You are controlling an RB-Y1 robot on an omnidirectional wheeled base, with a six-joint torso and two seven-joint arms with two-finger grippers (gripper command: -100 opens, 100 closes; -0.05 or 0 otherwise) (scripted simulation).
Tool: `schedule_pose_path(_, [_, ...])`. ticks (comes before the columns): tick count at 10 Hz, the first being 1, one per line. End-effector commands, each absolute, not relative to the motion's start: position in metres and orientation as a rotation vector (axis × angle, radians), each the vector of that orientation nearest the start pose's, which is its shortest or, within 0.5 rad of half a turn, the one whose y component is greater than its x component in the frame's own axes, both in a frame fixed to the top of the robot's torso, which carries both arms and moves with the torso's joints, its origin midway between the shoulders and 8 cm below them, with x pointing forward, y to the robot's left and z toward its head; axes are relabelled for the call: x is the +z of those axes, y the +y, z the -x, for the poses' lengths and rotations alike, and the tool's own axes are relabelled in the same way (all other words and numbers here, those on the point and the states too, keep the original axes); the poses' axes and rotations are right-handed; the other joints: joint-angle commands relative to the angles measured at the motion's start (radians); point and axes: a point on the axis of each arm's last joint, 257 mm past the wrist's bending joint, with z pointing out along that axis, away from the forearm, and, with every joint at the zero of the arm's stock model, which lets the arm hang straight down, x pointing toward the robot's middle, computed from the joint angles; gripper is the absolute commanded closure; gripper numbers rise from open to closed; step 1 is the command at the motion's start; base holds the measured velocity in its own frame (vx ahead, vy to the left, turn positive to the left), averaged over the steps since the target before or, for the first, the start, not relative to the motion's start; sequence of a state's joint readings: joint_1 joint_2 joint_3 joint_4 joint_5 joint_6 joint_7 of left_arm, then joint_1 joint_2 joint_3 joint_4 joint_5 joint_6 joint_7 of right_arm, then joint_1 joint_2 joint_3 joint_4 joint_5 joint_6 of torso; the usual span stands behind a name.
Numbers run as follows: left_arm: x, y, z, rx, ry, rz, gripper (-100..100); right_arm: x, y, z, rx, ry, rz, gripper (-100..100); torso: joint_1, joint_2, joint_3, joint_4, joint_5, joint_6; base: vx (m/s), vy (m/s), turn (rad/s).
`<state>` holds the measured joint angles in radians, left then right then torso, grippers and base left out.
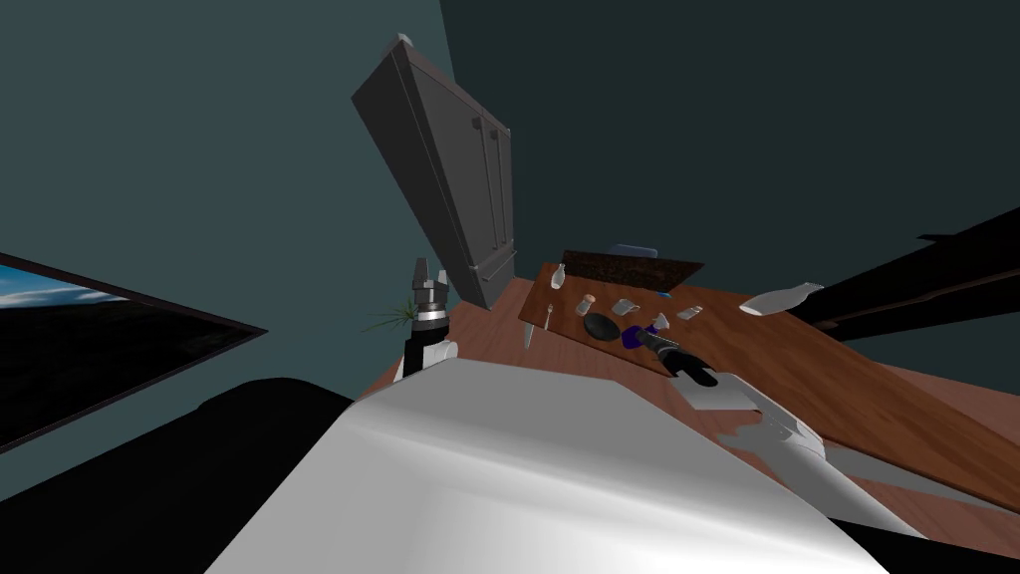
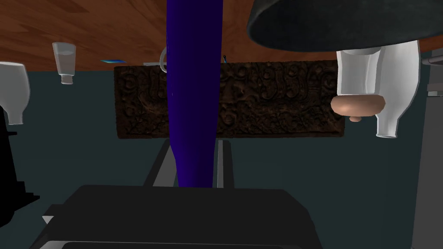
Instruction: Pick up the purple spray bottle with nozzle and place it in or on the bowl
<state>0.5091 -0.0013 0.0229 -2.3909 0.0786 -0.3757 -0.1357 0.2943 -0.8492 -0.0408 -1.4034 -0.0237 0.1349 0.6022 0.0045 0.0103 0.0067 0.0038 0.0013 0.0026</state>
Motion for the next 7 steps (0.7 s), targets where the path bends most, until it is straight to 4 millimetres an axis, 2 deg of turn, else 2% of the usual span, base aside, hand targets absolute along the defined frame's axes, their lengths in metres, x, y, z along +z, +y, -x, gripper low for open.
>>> schedule_pose_path(1, [0.048, 0.294, -0.338, -1.201, 0.617, 0.668, 0, -0.302, -0.608, -0.403, -0.234, 1.928, -0.417, 100, 0.000, 0.000, 0.000, 0.000, 0.000, 0.000, -0.099, 0.088, -0.028])
schedule_pose_path(7, [0.048, 0.294, -0.338, -1.201, 0.617, 0.668, 0, -0.249, -0.634, -0.425, -0.277, 1.788, -0.407, 100, 0.000, 0.000, 0.000, 0.000, 0.000, 0.000, -0.089, 0.079, -0.023])
